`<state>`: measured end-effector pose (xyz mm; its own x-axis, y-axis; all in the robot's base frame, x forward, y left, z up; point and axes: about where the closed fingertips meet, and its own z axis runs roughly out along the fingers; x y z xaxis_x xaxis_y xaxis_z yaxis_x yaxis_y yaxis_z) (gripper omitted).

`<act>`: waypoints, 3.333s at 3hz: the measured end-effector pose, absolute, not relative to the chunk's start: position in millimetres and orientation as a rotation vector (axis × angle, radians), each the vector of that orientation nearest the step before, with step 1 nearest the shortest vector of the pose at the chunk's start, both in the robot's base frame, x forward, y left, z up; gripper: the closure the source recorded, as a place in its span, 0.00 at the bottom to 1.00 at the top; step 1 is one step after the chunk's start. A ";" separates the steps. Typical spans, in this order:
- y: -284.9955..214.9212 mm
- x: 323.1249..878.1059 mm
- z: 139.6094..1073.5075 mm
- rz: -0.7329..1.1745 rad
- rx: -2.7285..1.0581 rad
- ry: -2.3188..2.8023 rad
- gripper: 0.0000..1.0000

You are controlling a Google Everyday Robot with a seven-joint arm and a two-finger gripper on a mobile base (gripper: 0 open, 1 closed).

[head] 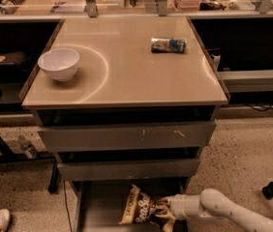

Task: Pick brown chip bag from bottom drawer and place on counter

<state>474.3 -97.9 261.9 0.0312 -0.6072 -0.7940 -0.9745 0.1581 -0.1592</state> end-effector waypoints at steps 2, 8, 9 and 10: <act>-171.6 466.5 383.6 0.477 -1.578 1.595 1.00; -202.9 434.5 621.0 0.218 -1.710 1.304 1.00; -198.8 431.9 693.7 0.142 -1.778 1.216 1.00; -187.5 433.2 765.4 0.096 -1.822 1.142 1.00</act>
Offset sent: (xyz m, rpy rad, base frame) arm -0.0037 -0.1242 0.2198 -0.1052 -0.2065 0.0169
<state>433.2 -187.5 765.4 0.5606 -0.6587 -0.5018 -0.7332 -0.1131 -0.6705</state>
